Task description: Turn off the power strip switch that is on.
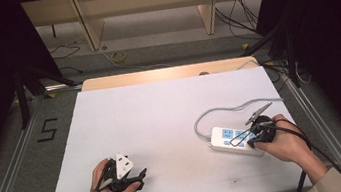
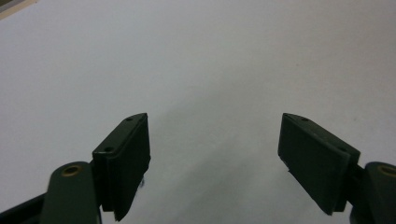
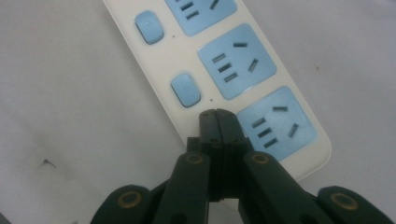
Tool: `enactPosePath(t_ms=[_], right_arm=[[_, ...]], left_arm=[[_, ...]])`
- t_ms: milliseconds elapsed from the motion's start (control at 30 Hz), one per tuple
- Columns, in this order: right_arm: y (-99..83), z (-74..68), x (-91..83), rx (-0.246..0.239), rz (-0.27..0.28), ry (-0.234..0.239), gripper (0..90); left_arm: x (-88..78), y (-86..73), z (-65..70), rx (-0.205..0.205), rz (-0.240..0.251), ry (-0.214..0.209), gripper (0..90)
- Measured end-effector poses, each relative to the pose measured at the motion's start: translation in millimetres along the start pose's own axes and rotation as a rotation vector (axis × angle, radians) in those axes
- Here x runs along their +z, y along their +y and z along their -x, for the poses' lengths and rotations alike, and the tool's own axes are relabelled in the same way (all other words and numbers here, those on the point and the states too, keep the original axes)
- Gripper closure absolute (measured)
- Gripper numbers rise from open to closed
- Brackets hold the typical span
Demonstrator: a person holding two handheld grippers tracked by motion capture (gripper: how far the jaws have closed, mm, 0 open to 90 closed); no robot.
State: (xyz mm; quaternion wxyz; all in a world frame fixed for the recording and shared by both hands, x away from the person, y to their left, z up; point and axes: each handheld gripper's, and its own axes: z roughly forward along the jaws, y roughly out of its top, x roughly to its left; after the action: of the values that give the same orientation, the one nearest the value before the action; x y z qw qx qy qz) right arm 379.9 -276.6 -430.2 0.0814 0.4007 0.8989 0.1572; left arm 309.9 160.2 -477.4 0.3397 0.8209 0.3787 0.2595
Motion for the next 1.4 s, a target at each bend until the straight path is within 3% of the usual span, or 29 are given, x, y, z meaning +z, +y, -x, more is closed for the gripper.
enactPosePath(t_ms=[467,1400], right_arm=[[0.5,0.7,-6.9,-0.002,-0.014,-0.03,90.0],[-1.5,3.7,-0.8,0.025,-0.03,-0.014,90.0]], left_arm=[[-0.3,-0.4,-0.6,-0.001,0.002,0.001,25.1],[-0.6,-0.4,0.5,0.003,0.002,-0.001,25.1]])
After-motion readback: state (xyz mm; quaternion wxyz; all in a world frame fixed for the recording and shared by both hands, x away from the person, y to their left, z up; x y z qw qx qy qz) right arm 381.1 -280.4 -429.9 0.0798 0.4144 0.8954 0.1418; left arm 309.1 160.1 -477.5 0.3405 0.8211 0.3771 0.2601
